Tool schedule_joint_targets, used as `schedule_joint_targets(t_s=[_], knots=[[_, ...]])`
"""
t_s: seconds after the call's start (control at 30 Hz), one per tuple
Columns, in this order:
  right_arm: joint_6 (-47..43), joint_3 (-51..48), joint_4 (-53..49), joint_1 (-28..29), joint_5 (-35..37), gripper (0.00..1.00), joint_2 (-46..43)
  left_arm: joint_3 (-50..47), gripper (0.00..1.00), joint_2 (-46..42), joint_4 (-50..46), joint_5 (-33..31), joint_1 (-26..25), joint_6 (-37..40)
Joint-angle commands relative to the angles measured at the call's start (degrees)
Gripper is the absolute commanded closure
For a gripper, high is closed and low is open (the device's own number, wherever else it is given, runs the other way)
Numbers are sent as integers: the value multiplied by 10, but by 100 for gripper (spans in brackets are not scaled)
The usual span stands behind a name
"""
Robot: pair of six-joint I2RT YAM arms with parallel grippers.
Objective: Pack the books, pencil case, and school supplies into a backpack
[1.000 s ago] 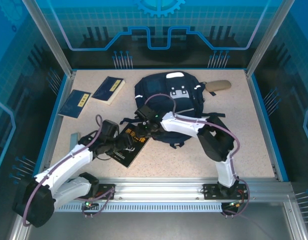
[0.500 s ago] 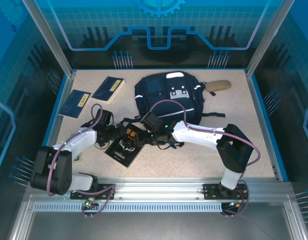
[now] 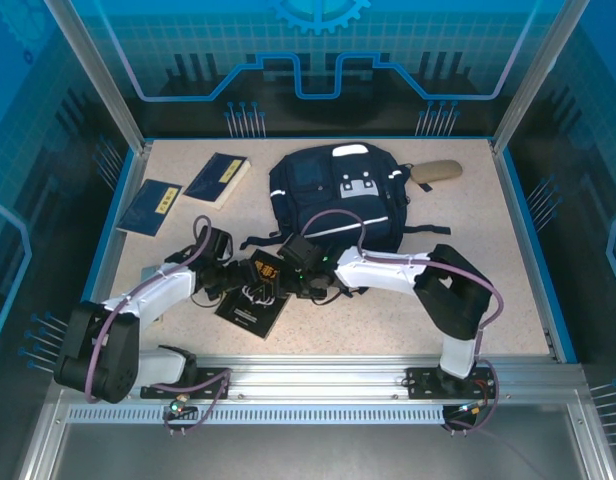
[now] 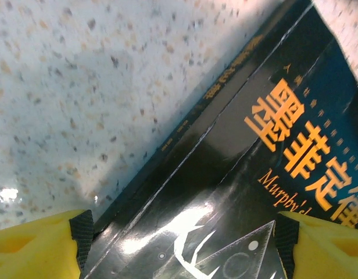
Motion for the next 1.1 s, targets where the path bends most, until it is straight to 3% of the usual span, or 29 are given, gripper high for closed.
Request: schedule_joint_targets(t_s=[0.0,0.13,0.67,1.07], knots=[[32,22,-19,10,5,30,19,-14,19,-7,-35,4,-19,-2],[44,31,-27,15,2,31,35,-17,25,-11,-35,6,-48,-17],[58,71,-21,28,-34,43,57,-29,54,24,-12,12,-53,-42],[84,41,20,13,-71,57,-6,-28,62,33,-28,-21,-62,-47]])
